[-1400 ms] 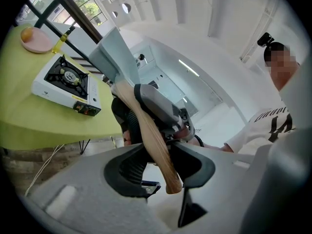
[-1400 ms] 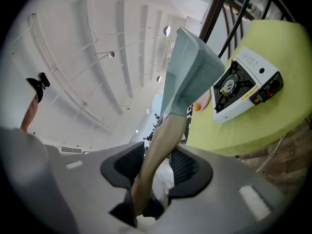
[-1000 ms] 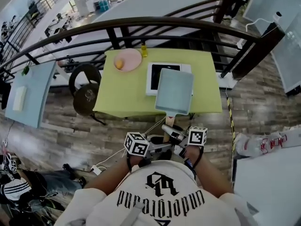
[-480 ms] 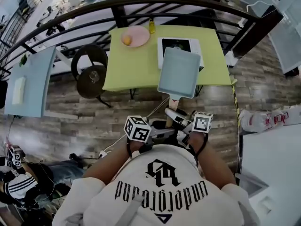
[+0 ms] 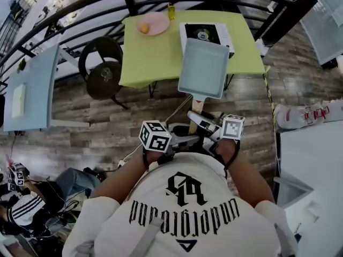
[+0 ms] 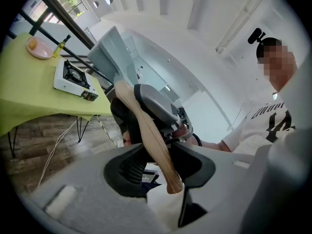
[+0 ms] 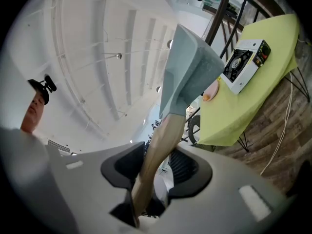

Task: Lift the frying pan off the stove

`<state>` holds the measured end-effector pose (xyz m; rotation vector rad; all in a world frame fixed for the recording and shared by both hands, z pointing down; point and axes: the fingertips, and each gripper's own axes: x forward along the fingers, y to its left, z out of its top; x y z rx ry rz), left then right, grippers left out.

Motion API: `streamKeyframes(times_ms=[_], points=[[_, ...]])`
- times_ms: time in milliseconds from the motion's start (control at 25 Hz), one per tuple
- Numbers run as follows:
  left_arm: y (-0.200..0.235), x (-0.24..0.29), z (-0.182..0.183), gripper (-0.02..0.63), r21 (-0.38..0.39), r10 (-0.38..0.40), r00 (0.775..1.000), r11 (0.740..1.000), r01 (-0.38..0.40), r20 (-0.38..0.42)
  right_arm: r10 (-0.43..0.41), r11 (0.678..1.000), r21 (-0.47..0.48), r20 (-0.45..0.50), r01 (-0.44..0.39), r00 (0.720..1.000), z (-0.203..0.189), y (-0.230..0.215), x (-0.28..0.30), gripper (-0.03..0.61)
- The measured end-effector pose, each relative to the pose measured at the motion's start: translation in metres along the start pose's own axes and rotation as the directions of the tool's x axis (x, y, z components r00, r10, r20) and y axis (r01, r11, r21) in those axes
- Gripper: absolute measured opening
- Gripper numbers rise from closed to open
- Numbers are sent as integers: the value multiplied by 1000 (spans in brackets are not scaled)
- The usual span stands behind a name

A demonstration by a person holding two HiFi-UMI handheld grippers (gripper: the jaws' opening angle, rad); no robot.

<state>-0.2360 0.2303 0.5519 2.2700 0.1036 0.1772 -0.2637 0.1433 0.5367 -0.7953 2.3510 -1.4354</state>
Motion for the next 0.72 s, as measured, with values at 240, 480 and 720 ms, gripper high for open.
streamKeyframes(times_ms=[240,480,720], points=[[-6,6,4,173,-5,-10,1000,1000,10,-12,-10,1000,14,-3,10,1000,5,3,-8,156],[1,11,17,173,-17,-10,1000,1000,10,-20,-7,1000,30,-6,7,1000,20,-2,-5,155],[25,29,82,173,-36,-8,1000,999,8,-26,-10,999,40,-28,11,1000,88,-16,8,155]])
